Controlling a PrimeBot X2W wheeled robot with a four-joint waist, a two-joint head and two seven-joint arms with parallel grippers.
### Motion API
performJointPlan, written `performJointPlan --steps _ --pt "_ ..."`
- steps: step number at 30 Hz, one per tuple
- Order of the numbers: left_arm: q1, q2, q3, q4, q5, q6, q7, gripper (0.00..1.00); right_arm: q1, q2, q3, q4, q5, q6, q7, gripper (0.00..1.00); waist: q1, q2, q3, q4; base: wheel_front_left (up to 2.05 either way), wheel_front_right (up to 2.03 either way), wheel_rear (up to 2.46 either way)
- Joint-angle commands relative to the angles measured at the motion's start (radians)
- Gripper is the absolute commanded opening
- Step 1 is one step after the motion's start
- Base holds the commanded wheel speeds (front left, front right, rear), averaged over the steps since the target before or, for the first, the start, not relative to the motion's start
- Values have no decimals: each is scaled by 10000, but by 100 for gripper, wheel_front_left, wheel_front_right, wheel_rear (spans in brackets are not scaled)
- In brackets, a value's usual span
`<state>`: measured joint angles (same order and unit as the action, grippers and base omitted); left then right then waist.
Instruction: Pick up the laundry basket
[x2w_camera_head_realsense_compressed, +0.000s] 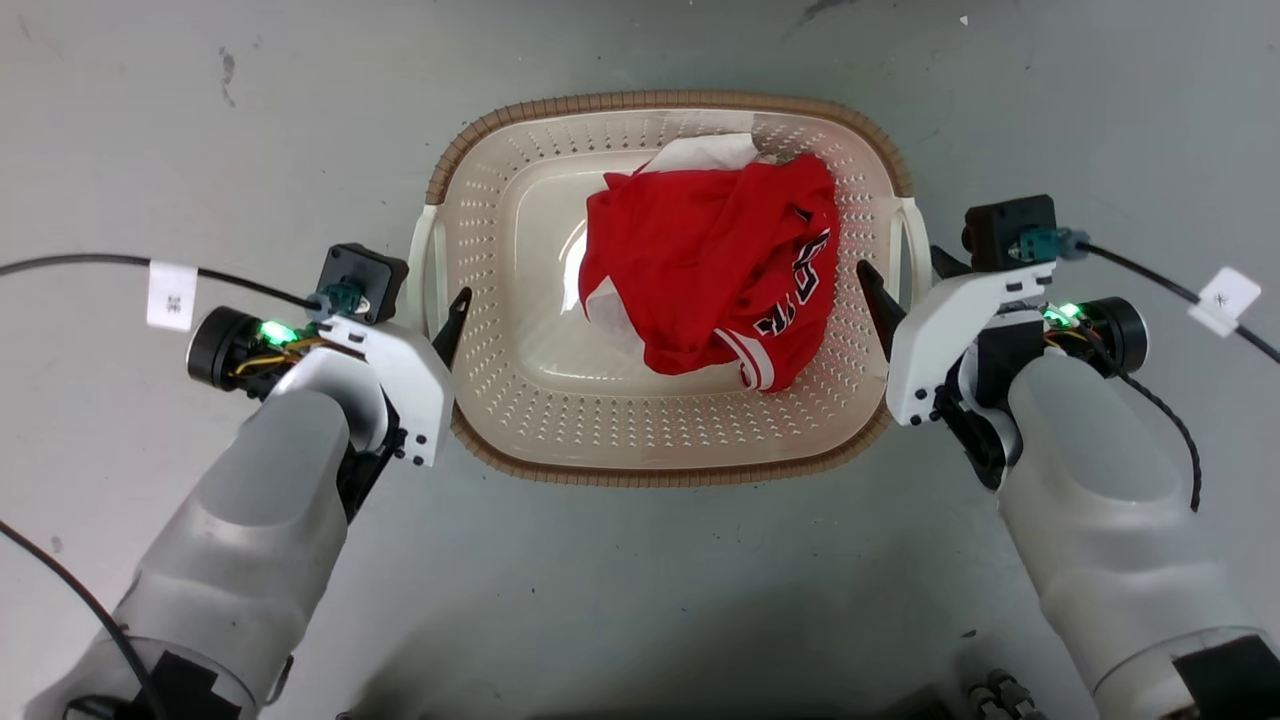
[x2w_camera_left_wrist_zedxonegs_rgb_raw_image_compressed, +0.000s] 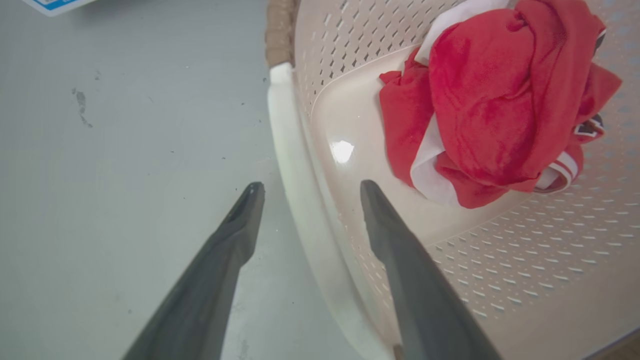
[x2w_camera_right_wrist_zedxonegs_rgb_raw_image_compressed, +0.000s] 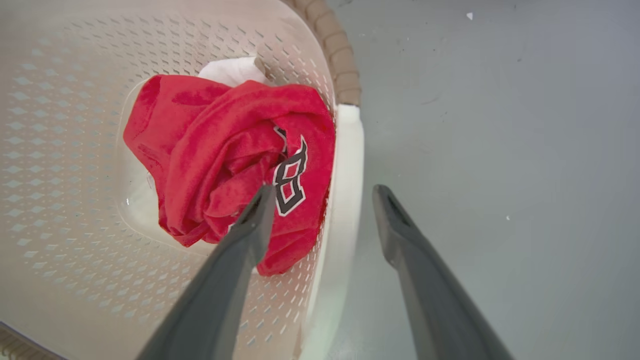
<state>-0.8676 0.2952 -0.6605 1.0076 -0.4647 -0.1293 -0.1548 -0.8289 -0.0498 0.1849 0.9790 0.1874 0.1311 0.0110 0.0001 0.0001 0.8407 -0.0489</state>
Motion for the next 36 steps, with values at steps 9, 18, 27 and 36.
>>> performJointPlan --steps 9,18,27,36 --pt "-814 401 -1589 -54 -1308 -16 640 100 -982 -5 270 1098 22 -5 882 100 -1 -1 246 101 0 0 0" --pt "-1348 637 -2701 -153 -2696 -16 1270 100 -1451 -5 460 1759 366 -6 1040 100 -1 -1 495 119 0 0 0" --pt "-1714 767 -3702 -68 -3423 -15 1267 100 -1739 -5 829 2130 672 -6 805 100 -1 -1 697 136 0 0 0" --pt "-1855 867 -4600 -231 -4153 -3 1287 0 -1899 -16 1121 2430 957 -2 756 0 -1 -1 719 215 0 0 0"
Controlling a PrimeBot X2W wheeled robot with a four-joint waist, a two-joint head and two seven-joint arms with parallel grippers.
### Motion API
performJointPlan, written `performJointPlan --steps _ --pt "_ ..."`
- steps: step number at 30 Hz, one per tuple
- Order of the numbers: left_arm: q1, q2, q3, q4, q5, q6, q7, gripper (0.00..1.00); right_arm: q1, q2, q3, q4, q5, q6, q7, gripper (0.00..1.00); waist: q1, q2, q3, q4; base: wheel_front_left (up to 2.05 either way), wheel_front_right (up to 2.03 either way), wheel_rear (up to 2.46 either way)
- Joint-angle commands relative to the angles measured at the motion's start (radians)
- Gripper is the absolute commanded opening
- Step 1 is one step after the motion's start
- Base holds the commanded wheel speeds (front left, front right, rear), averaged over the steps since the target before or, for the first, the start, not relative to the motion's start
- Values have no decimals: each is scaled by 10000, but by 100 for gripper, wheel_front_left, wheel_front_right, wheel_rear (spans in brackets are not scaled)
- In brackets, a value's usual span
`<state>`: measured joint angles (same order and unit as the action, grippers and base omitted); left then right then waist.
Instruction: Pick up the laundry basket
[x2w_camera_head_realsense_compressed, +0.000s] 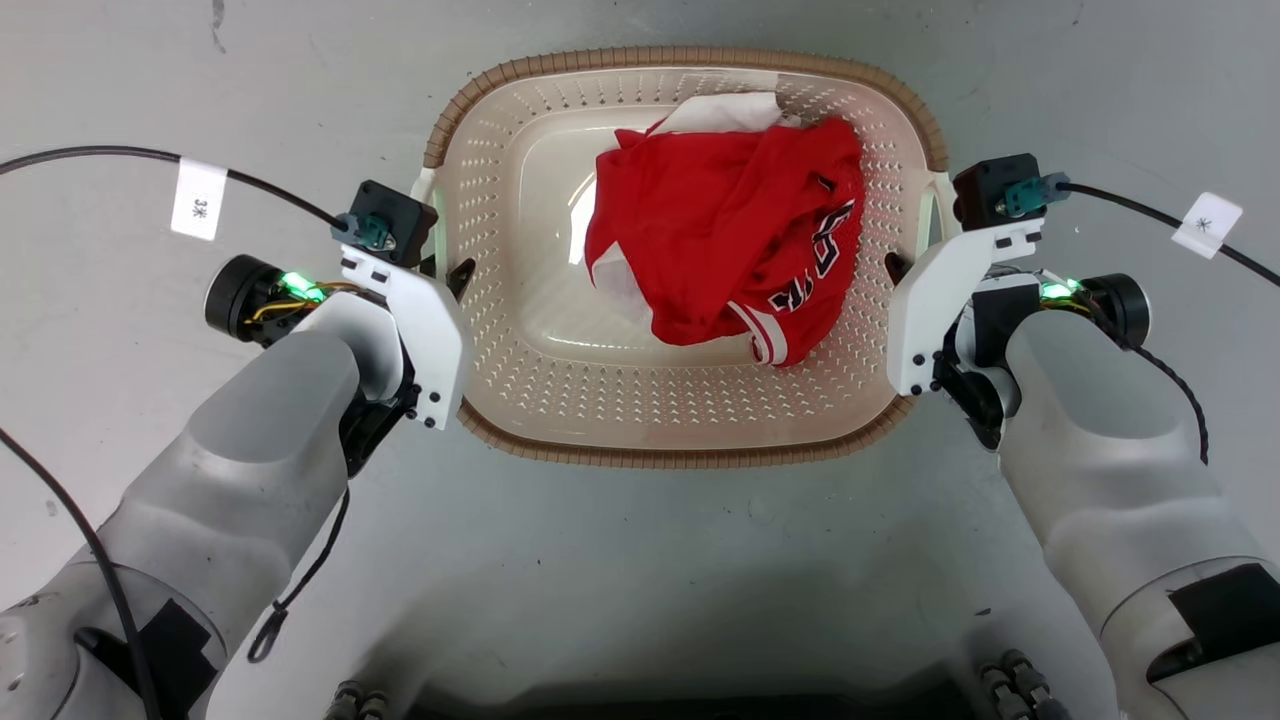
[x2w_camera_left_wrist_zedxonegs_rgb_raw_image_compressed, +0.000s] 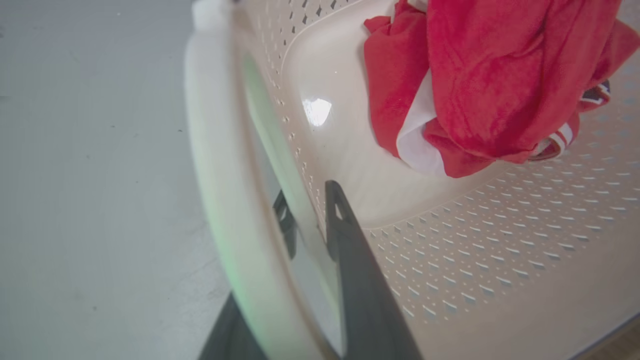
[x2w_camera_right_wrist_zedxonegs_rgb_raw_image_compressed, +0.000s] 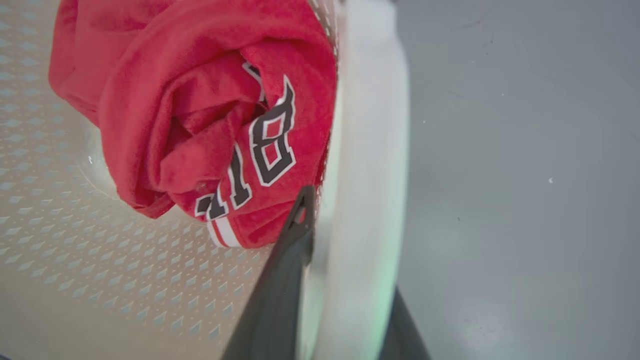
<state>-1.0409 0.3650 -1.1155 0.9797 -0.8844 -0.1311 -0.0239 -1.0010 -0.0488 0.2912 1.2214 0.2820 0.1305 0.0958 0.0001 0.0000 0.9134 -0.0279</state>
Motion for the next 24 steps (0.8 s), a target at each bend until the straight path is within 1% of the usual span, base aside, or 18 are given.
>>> performJointPlan --steps 1,6,10,17,24 --pt "-144 189 -126 40 -50 13 -48 0 -179 -25 96 32 53 4 -103 0 -1 0 -27 11 0 0 0" --pt "-108 213 -536 -66 -559 11 38 0 -123 -61 275 212 -23 4 -24 0 -1 0 -299 27 0 0 0" --pt "19 288 -915 -334 -1076 -6 363 0 4 -41 399 325 12 4 242 0 -1 0 -796 54 0 0 0" --pt "261 622 -1470 -978 -1642 -12 1479 0 176 -44 971 387 313 4 1578 0 -1 0 -2058 59 0 0 0" --pt "479 1050 -1623 -1676 -2181 -12 2557 0 361 -55 1405 396 808 4 2941 0 -1 0 -3627 24 0 0 0"
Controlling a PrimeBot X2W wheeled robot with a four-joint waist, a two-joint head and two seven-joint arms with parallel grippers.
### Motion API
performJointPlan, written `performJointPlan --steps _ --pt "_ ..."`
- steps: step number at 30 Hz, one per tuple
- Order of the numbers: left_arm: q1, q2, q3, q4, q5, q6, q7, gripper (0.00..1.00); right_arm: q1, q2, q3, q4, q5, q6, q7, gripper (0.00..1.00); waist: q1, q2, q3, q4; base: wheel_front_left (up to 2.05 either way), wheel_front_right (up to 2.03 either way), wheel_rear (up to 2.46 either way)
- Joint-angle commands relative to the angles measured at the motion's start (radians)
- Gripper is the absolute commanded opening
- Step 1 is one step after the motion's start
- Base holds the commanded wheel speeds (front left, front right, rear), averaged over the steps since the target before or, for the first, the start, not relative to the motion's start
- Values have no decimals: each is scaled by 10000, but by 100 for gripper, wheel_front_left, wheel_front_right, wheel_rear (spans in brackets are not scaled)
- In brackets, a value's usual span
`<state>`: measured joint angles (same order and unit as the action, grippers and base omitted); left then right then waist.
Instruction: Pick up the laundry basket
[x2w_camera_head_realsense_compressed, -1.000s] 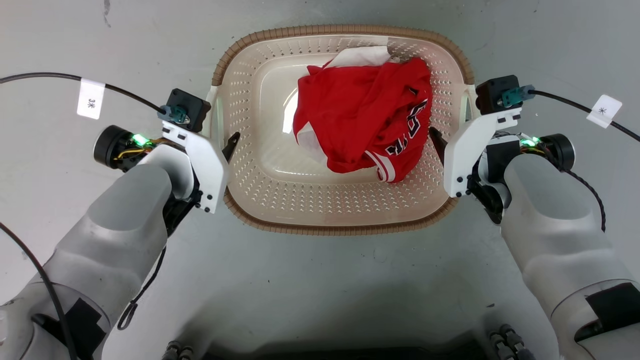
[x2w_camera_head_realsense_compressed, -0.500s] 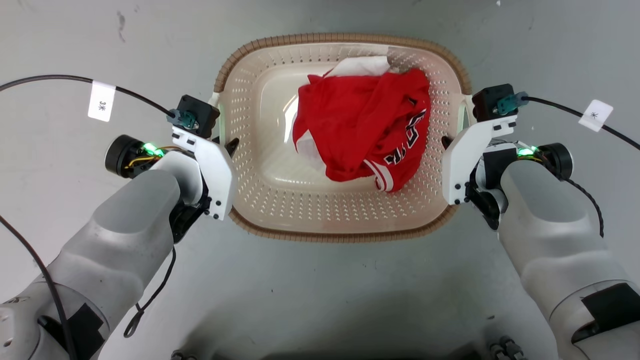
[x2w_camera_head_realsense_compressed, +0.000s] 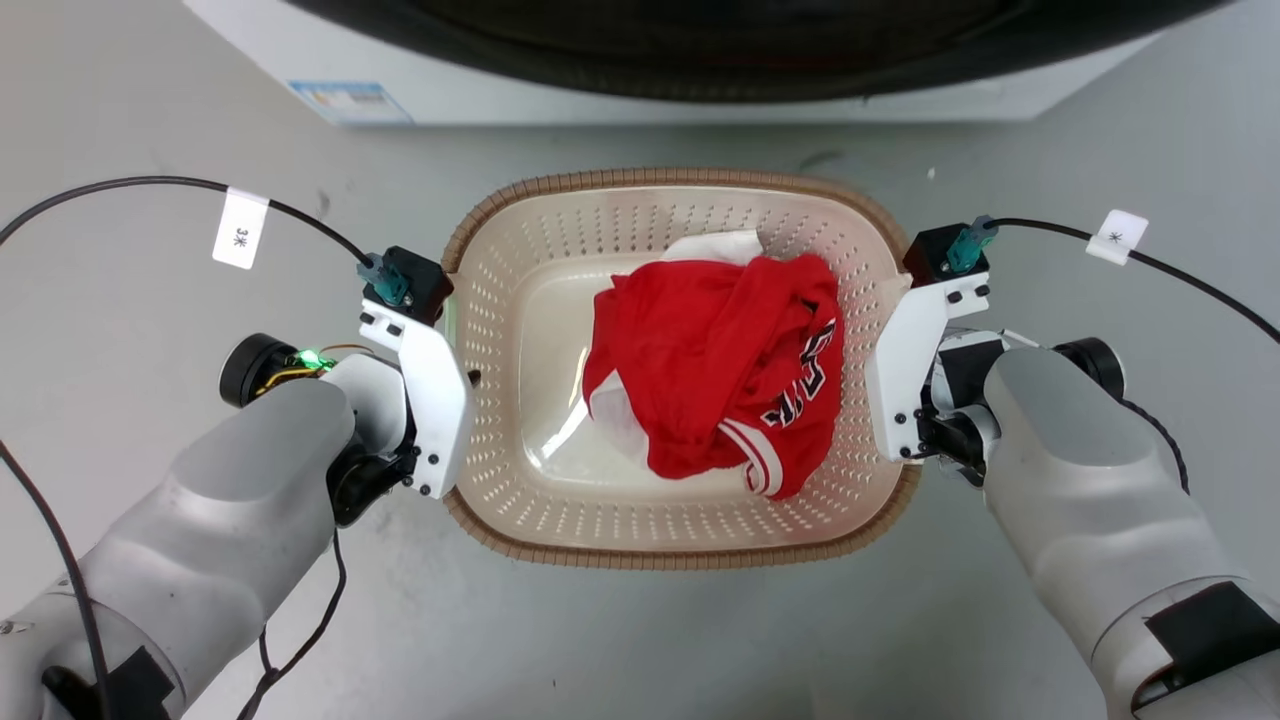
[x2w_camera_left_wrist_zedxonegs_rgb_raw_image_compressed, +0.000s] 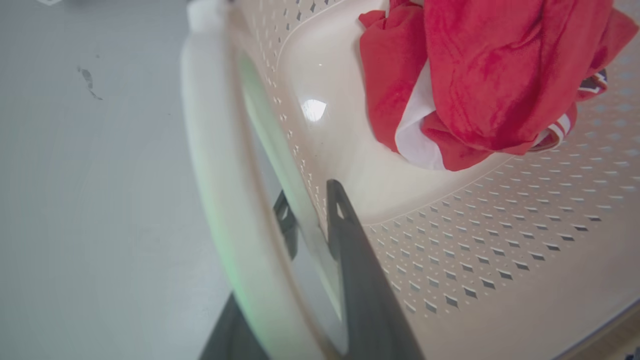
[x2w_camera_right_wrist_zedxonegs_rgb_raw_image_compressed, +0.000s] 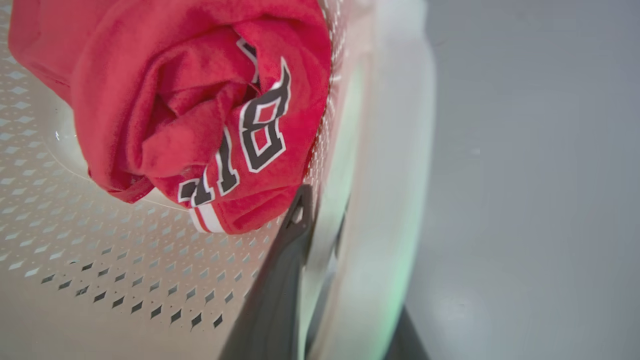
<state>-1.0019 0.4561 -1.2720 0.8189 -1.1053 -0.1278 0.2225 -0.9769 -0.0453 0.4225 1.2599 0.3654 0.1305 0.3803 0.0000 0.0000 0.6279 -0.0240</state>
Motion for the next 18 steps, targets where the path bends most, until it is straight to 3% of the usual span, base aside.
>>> performJointPlan --steps 1,11,18 --pt "138 218 -66 -161 -48 -45 287 0 158 -89 123 27 53 4 288 0 0 0 -1003 -15 0 0 0" --pt "786 821 -122 -1151 -482 -60 2221 0 382 -117 728 -351 887 3 2207 0 0 0 -3141 -50 0 0 0" --pt "1387 814 -133 -1484 -570 -71 3295 0 838 -108 1335 -679 1446 16 3464 0 0 0 -4413 -18 0 0 0"
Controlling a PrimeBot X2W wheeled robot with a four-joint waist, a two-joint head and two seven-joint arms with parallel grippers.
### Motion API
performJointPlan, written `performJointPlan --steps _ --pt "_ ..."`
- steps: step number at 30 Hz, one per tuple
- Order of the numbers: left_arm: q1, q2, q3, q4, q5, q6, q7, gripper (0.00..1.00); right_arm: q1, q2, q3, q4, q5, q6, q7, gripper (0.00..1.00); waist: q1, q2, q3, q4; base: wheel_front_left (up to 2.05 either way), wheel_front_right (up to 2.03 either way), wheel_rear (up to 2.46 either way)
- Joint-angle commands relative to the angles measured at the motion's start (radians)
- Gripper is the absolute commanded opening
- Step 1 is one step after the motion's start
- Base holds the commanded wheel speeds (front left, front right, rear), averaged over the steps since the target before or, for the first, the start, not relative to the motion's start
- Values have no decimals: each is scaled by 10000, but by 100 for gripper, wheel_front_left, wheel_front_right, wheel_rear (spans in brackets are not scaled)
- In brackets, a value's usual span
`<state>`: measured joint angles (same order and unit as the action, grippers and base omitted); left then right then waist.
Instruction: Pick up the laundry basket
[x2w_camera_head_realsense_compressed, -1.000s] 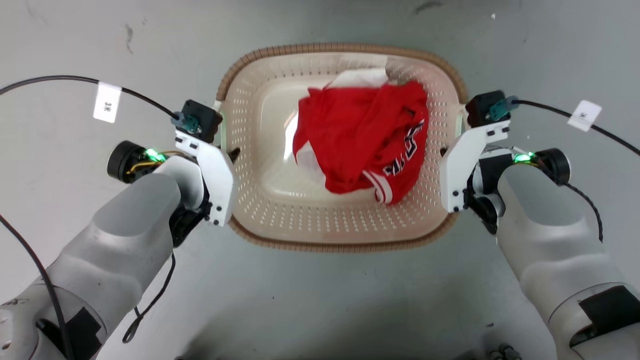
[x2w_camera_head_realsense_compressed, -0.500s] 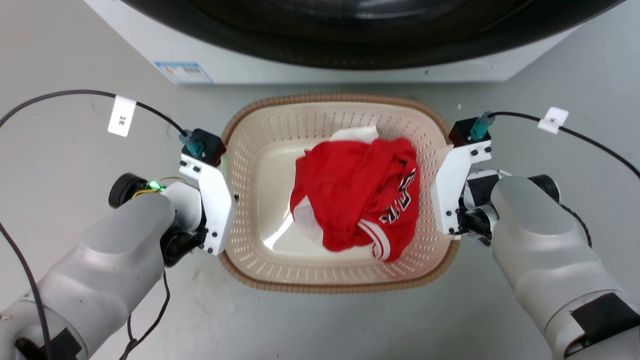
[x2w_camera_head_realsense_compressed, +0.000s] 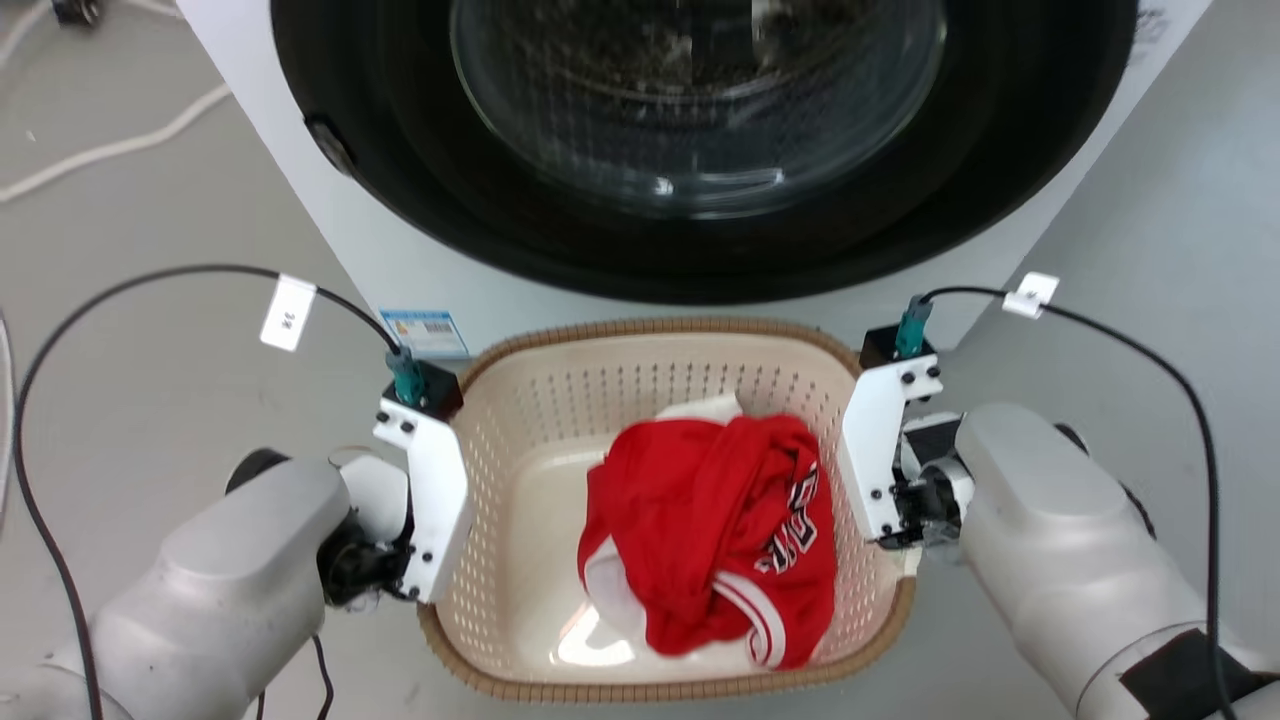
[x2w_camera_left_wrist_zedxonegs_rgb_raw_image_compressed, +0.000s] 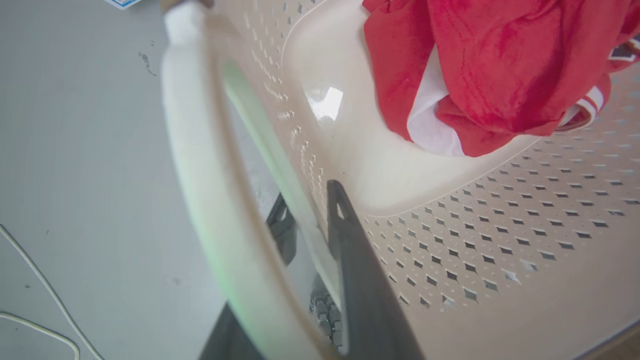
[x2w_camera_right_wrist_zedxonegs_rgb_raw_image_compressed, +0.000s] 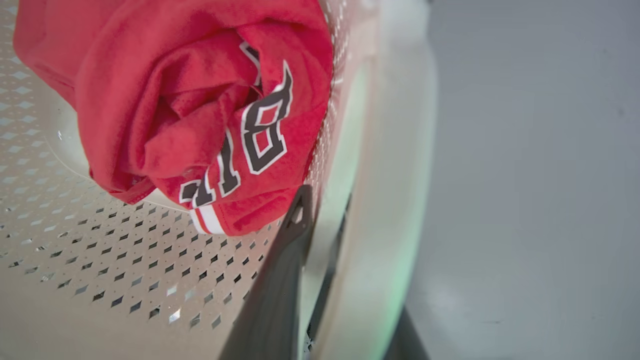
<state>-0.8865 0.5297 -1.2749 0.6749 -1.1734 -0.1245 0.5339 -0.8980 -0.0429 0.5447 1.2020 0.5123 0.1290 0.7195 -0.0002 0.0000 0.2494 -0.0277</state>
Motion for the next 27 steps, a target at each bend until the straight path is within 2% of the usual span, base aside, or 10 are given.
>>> performJointPlan --steps 1,10,17,22,27 --pt "330 50 -106 -74 135 -104 336 0 117 -133 171 -121 47 32 199 0 2 0 -794 24 0 0 0" --pt "1028 -129 -117 -171 68 -116 1216 0 557 -130 286 -4 545 32 710 0 2 0 -1912 36 0 0 0" --pt "1329 -279 -121 -320 113 -123 1708 0 689 -143 299 169 597 32 719 0 2 0 -2413 66 0 0 0" --pt "1389 -415 -102 -141 -521 -124 1950 0 729 -134 358 195 679 32 749 0 2 0 -2629 40 0 0 0" --pt "1298 -488 -113 -123 -512 -124 2080 0 768 -113 406 212 778 32 805 0 2 0 -2749 22 0 0 0"
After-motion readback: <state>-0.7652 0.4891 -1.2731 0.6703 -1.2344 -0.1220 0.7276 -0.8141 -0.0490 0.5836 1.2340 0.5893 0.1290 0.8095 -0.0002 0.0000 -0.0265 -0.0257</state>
